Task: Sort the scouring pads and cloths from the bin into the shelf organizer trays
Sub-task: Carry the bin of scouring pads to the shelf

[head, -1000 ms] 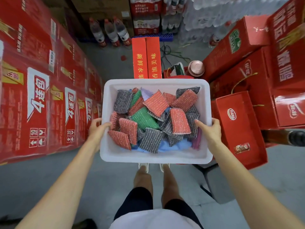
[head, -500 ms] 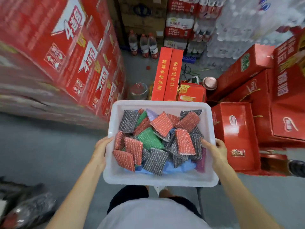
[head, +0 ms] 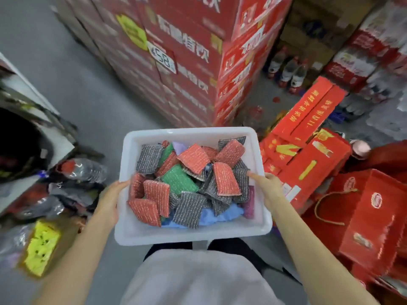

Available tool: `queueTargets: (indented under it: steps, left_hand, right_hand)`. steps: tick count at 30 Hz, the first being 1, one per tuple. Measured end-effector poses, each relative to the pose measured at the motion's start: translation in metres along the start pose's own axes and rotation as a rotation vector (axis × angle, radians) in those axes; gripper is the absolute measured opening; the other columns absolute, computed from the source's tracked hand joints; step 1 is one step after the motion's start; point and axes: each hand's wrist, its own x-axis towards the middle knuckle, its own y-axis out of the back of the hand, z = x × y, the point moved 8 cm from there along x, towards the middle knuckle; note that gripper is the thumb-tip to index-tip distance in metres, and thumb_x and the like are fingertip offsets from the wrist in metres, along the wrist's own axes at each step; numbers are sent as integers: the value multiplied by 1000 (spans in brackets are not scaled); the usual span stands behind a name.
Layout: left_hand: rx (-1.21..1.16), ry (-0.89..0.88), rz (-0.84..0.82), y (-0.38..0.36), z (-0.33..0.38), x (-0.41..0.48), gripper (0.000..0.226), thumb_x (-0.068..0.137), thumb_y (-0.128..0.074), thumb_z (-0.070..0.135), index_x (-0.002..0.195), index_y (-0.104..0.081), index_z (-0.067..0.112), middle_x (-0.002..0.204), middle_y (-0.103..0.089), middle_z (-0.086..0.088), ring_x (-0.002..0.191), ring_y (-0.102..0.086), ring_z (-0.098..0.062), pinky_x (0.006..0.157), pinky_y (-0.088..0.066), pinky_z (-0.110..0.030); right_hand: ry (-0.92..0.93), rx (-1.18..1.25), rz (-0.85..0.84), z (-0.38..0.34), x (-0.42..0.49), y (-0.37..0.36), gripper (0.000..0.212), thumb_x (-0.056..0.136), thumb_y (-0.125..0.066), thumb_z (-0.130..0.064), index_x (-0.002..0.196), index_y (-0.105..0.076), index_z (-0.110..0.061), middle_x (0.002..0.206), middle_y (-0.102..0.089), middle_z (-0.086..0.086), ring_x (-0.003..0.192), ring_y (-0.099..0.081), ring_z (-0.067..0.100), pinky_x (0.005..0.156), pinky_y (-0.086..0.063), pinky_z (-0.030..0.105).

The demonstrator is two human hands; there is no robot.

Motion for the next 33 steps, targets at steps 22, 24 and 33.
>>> queueTargets:
  steps: [22, 24, 33]
  left_hand:
    - [-291, -16, 553, 251, 288, 211, 36, 82, -74, 18, 111, -63, 1, 93, -65, -13, 89, -60, -31, 81, -47, -42]
    - [-315, -31, 564, 255, 321, 233, 33, 83, -72, 17, 110, -63, 0, 88, -63, -11, 85, -57, -28, 75, -45, -38]
    - [-611, -30, 738, 271, 471, 352, 15, 87, -65, 18, 98, -59, 9, 72, -54, -3, 62, -49, -16, 58, -40, -30]
  right_hand:
    - [317, -467, -269, -338, 50, -568, 33, 69, -85, -33, 84, -63, -13, 85, -65, 2, 82, -61, 21, 81, -46, 31]
    - [326, -457, -277, -372, 61, -604, 47, 69, -84, -37, 98, -61, -9, 99, -63, 3, 94, -58, 22, 88, -45, 32]
    - [402, -477, -468, -517, 113, -816, 45, 75, -81, -30, 105, -53, -11, 94, -55, -1, 86, -52, 14, 76, -41, 21]
